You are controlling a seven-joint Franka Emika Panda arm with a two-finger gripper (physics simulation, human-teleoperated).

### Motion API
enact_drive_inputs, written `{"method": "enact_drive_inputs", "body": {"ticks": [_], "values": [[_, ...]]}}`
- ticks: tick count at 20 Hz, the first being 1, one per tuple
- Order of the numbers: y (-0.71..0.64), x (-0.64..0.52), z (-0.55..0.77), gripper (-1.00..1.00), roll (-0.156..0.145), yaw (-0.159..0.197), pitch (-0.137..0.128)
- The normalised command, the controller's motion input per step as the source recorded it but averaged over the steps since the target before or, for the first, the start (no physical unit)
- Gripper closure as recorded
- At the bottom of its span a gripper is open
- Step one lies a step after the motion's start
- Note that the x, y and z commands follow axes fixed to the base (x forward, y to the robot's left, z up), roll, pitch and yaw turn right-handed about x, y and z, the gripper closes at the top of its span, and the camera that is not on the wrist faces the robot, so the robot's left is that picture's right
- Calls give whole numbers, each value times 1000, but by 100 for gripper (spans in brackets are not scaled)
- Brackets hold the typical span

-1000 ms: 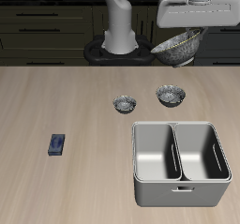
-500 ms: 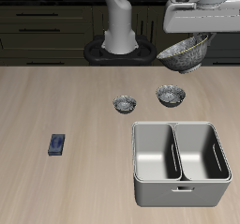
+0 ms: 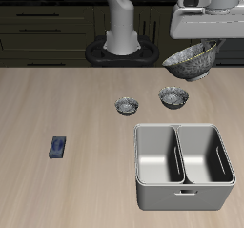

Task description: Place the largest bowl in the left side of the drainer

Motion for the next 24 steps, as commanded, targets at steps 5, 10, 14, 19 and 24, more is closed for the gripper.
{"method": "enact_drive_inputs", "body": {"ticks": [5,10,14,19,24], "values": [[79,132,24,100,10,33,-9],[89,143,11,100,7,35,-7],[-9,178,70,100,-15,14,-19],[10,103,23,100,6,11,-15],[76,157,-1,100,10,10,-14]]}}
